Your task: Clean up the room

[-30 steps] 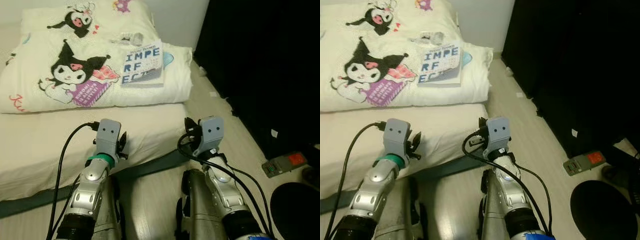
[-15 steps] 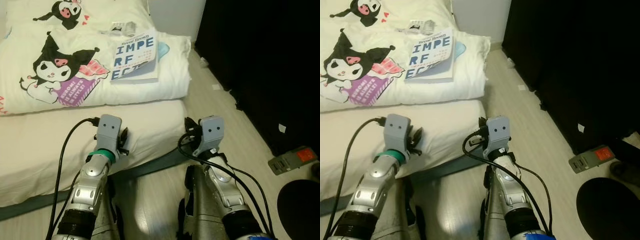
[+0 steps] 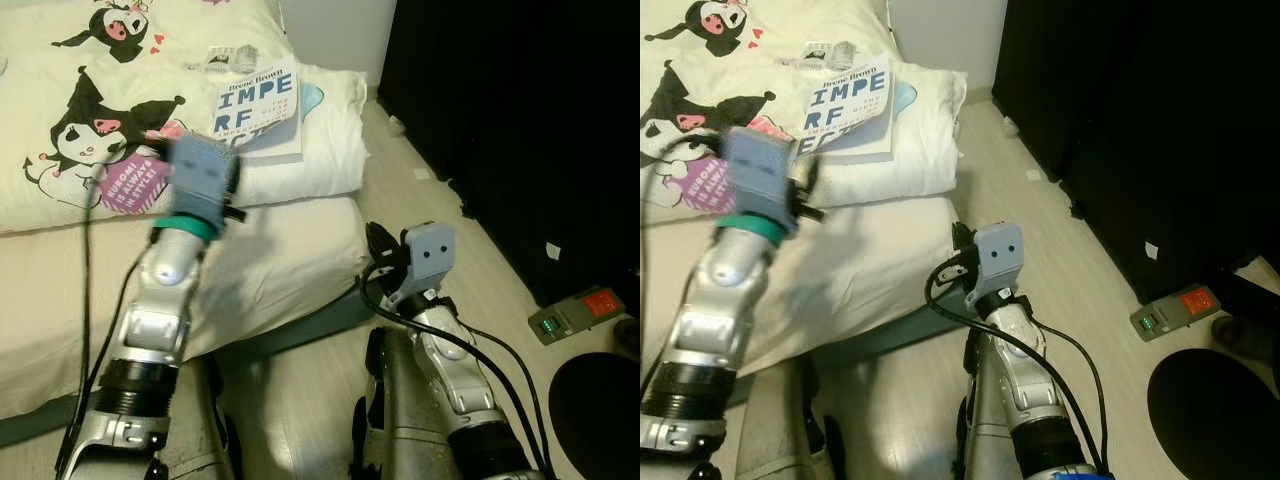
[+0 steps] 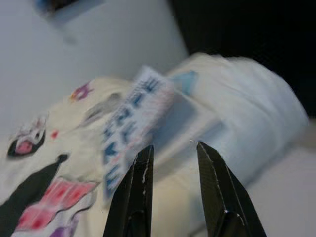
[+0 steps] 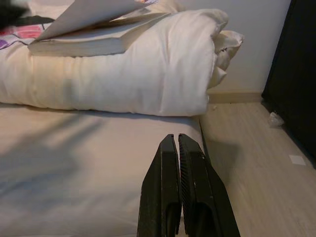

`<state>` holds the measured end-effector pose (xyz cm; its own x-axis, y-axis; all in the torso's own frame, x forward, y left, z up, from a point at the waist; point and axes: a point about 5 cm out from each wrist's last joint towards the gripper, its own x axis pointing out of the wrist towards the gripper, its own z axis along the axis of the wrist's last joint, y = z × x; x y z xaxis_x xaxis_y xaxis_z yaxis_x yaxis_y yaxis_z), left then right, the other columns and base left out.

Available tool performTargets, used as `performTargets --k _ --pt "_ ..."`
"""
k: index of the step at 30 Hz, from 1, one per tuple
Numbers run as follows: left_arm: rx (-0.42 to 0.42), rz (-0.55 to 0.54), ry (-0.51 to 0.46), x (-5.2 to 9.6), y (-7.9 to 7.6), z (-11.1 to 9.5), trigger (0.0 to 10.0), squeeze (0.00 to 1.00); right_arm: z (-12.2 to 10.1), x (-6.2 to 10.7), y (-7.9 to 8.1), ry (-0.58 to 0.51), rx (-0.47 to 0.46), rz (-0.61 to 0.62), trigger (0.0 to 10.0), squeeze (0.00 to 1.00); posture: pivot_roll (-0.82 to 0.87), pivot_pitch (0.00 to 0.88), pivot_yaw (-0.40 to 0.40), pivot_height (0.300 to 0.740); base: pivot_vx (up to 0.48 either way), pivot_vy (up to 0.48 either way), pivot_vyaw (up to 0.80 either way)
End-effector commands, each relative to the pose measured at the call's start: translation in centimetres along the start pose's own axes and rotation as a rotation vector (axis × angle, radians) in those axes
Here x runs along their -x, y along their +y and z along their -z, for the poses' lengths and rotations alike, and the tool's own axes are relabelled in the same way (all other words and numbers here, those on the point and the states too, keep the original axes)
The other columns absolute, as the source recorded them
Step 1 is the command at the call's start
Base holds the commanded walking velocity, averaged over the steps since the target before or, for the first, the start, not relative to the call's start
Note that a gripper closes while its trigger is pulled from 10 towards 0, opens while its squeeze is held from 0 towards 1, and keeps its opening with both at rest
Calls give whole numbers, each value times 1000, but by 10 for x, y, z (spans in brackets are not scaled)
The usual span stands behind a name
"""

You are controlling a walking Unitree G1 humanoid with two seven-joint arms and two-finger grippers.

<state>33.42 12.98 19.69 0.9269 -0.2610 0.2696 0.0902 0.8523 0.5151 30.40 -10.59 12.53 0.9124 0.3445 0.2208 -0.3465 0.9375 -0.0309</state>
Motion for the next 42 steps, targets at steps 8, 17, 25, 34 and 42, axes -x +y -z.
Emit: performTargets --k 8,17,25,34,42 --pt "-308 3 -19 -14 -15 8 10000 1000 0 3 4 16 -33 -8 10000 0 -62 180 27 510 0 0 0" --pt "-600 60 133 -36 -1 39 10000 0 -5 1 12 1 -53 -19 10000 0 -67 212 37 510 0 0 0" --pt "-705 14 163 -44 17 44 10000 0 -5 4 14 5 -60 -16 10000 0 -74 227 42 510 0 0 0" --pt "-731 -123 148 -57 47 34 10000 0 -7 6 14 11 -59 -10 10000 0 -88 234 47 510 0 0 0" --pt "-720 -51 48 -54 63 24 10000 0 -5 10 13 21 -61 -1 10000 0 -86 235 50 510 0 0 0"
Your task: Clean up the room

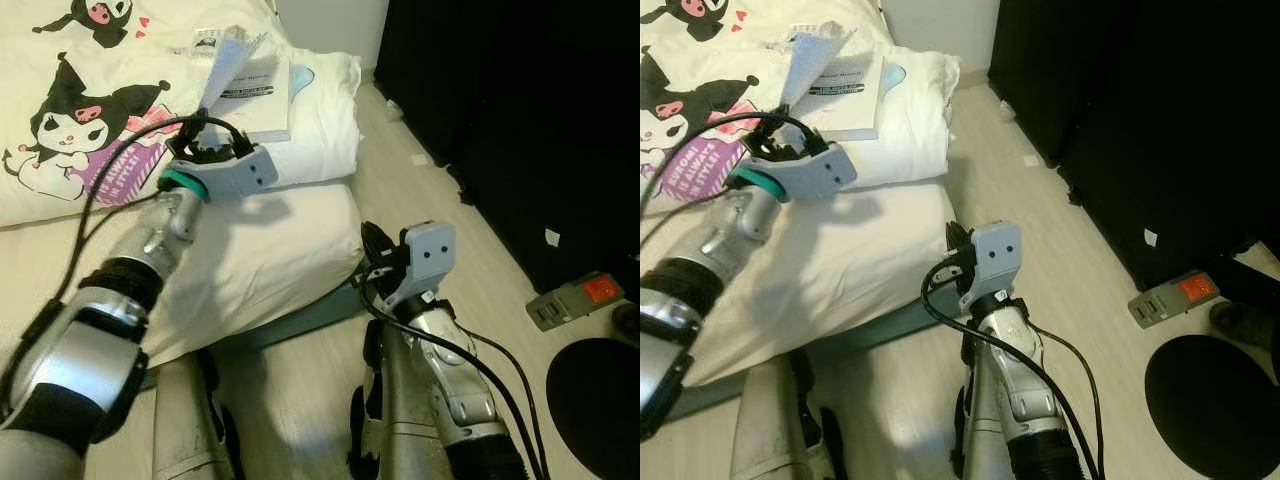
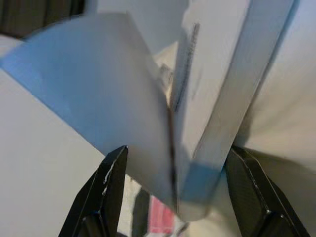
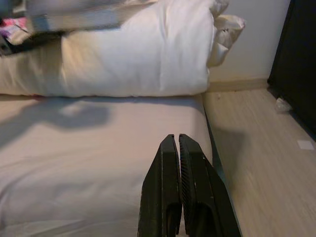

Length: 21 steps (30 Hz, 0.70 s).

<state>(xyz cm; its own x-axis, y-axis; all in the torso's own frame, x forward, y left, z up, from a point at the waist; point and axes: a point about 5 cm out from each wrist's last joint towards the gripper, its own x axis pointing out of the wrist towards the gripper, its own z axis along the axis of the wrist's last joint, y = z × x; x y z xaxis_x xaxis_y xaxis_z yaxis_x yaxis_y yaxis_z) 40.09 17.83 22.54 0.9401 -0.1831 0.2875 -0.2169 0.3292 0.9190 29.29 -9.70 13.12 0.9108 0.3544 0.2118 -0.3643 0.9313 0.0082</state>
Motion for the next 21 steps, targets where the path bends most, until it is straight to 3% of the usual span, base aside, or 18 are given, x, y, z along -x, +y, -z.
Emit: performTargets --k 1,4,10,13,21 --pt "14 12 -29 4 1 2 10000 0 3 4 0 13 -19 11 10000 0 -87 234 50 510 0 0 0" --pt "38 -6 -26 4 4 3 10000 0 3 4 0 16 -21 11 10000 0 -77 231 46 510 0 0 0" --pt "38 -26 -9 2 -7 -4 10000 0 5 2 3 24 -26 -4 10000 0 -74 225 39 510 0 0 0" --pt "79 -28 65 3 -26 -10 10000 0 4 1 3 21 -24 -6 10000 0 -93 216 39 510 0 0 0" --pt "152 -9 157 6 -39 -7 10000 0 5 4 2 26 -20 -2 10000 0 -106 214 43 510 0 0 0"
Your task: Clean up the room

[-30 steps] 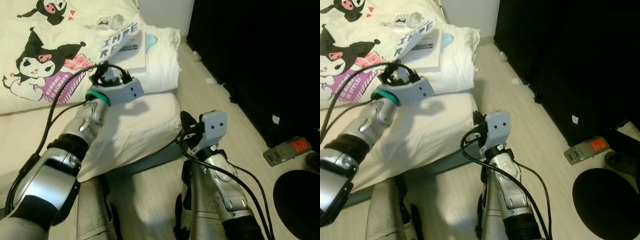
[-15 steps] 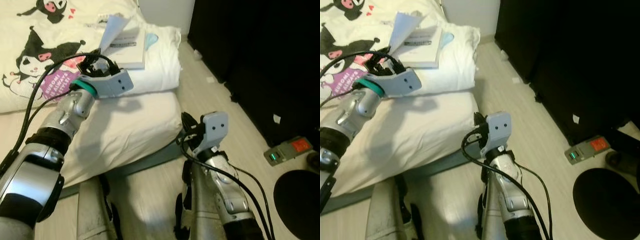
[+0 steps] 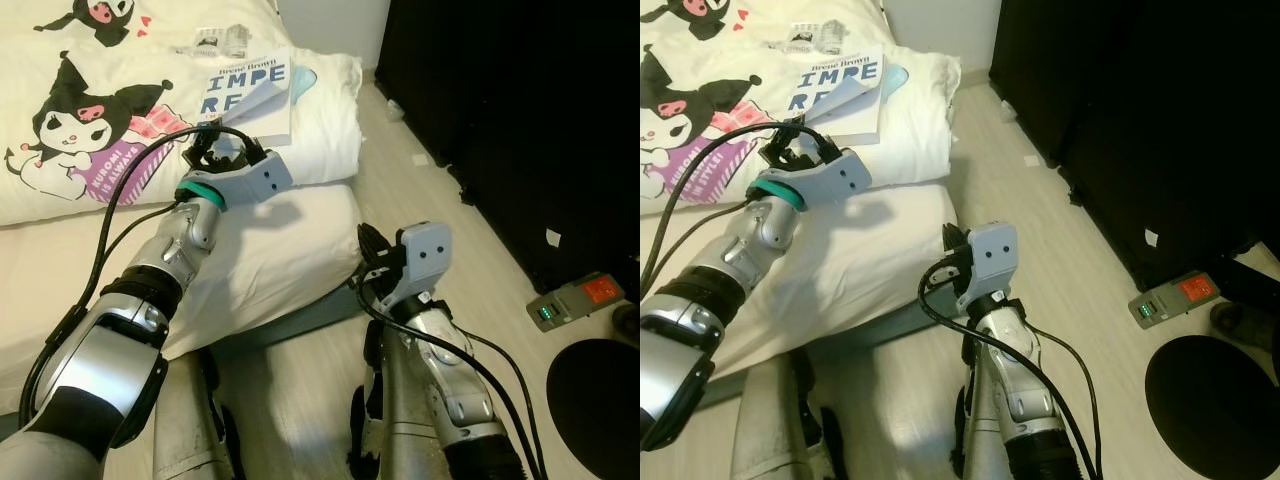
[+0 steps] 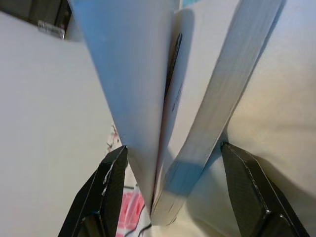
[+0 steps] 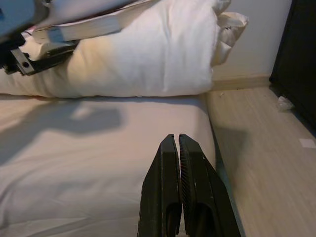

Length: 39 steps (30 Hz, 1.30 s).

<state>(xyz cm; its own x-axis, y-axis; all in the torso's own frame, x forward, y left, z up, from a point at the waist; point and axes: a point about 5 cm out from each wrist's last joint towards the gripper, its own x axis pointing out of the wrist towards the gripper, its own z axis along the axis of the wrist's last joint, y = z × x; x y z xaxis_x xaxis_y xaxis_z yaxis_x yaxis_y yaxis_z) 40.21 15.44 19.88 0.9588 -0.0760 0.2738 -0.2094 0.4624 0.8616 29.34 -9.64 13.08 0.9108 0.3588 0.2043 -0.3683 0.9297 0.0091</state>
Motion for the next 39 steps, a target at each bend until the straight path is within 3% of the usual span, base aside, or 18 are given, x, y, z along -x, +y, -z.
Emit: performTargets --k 1,9,16,19,25,30,39 --pt "17 5 81 4 -1 15 10000 0 4 5 1 20 -17 3 10000 0 -107 215 46 510 0 0 0" --pt "11 -77 194 6 25 47 10000 0 6 7 2 26 -19 6 10000 0 -106 216 48 510 0 0 0" --pt "29 -69 209 9 25 53 10000 0 7 6 4 28 -23 1 10000 0 -96 220 44 510 0 0 0" --pt "112 17 137 9 7 36 10000 0 6 6 3 28 -22 -1 10000 0 -102 221 43 510 0 0 0" --pt "118 62 38 9 -6 16 10000 0 6 7 3 29 -21 1 10000 0 -101 221 42 510 0 0 0" --pt "116 27 -47 7 -21 -18 10000 0 7 6 3 31 -22 -1 10000 0 -100 221 40 510 0 0 0" --pt "100 -65 27 -5 -11 -23 10000 0 7 6 4 30 -24 1 10000 0 -104 220 47 510 0 0 0"
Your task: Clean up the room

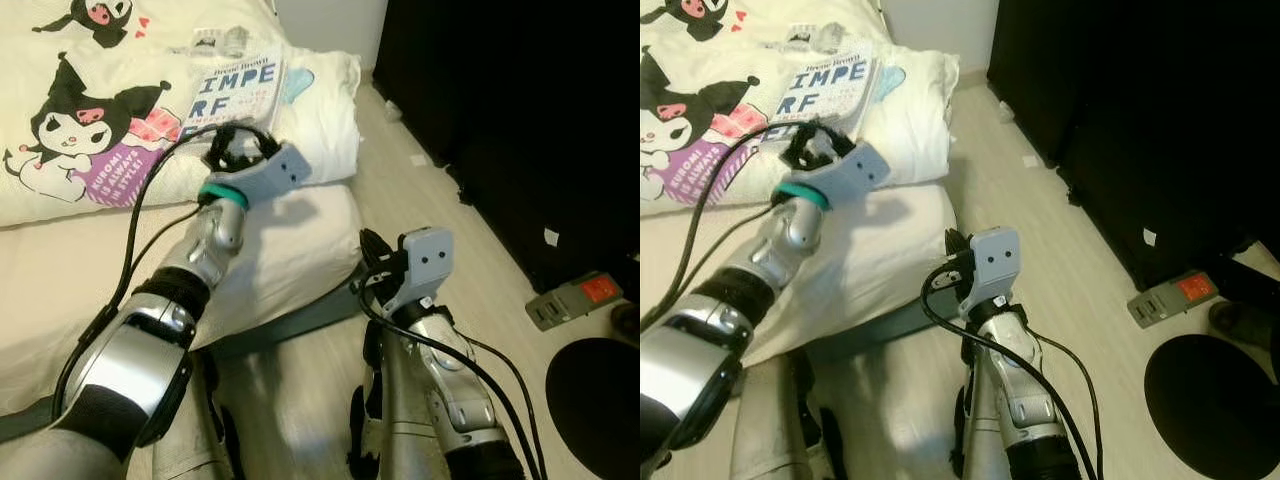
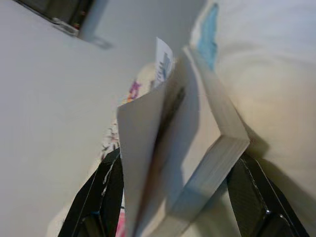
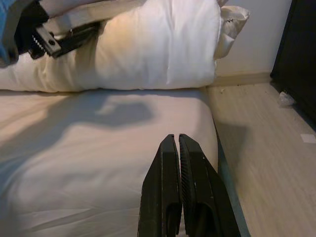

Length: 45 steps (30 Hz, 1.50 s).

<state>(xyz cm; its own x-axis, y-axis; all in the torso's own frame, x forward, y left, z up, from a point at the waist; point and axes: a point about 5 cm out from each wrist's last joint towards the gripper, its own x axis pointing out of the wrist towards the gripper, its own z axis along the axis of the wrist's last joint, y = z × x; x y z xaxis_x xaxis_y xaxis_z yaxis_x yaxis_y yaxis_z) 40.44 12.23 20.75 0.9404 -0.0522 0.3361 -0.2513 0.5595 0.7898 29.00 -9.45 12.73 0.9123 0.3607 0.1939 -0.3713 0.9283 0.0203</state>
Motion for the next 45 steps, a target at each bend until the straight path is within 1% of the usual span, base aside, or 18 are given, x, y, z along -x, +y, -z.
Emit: performTargets --k 1,4,6,8,9,12,13,24,33,35,36,37,38,39,40,41,43,45 --pt "-13 -8 49 0 1 9 10000 0 5 3 1 20 -13 3 10000 0 -104 221 52 510 0 0 0" --pt "-21 -33 61 -3 6 8 10000 0 5 3 1 22 -14 6 10000 0 -105 220 53 510 0 0 0" --pt "-39 -35 56 -4 5 6 6353 0 5 3 2 21 -16 8 10000 0 -107 219 55 510 0 0 0" --pt "-47 -33 53 -4 5 5 6353 0 5 3 2 20 -16 8 10000 0 -107 219 55 510 0 0 0" --pt "-56 -33 47 -4 3 5 3843 0 5 3 2 20 -16 9 10000 0 -107 219 55 510 0 0 0" --pt "-70 -45 41 -4 3 3 3373 0 5 3 2 19 -17 9 10000 0 -108 218 54 510 0 0 0" --pt "-81 -46 35 -3 2 3 0 0 5 3 2 19 -16 9 10000 0 -108 218 54 510 0 0 0" --pt "-86 -37 25 -2 0 4 0 0 5 3 1 20 -15 10 10000 0 -106 216 48 510 0 0 0" --pt "-76 -56 -5 -2 6 6 0 0 5 2 0 19 -16 10 10000 0 -103 213 46 510 0 0 0" --pt "-42 -65 -24 -2 11 6 0 0 4 1 0 18 -15 10 10000 0 -98 208 42 510 0 0 0" --pt "20 -64 -19 -2 14 6 0 0 4 1 -1 17 -13 10 10000 0 -99 206 43 510 0 0 0" --pt "184 -49 -6 -2 18 3 4549 0 1 0 -2 9 -9 13 10000 0 -102 203 43 510 0 0 0" --pt "184 -49 -6 -2 18 3 4549 0 1 0 -2 9 -9 13 10000 0 -102 203 43 510 0 0 0" --pt "299 -40 -6 -1 23 2 4549 0 -1 0 -3 3 -6 15 10000 0 -102 203 43 510 0 0 0" --pt "299 -40 -6 -1 23 2 4549 0 -1 0 -3 3 -6 15 10000 0 -102 203 43 510 0 0 0" --pt "549 5 -63 7 34 -10 10000 0 -8 -2 -6 -22 -1 25 10000 0 -97 199 41 510 0 0 0" --pt "549 5 -63 7 34 -10 10000 0 -8 -2 -6 -22 -1 25 10000 0 -97 199 41 510 0 0 0" --pt "743 51 -103 20 44 -21 10000 0 -17 -4 -9 -51 5 30 10000 0 -93 193 38 510 0 0 0"
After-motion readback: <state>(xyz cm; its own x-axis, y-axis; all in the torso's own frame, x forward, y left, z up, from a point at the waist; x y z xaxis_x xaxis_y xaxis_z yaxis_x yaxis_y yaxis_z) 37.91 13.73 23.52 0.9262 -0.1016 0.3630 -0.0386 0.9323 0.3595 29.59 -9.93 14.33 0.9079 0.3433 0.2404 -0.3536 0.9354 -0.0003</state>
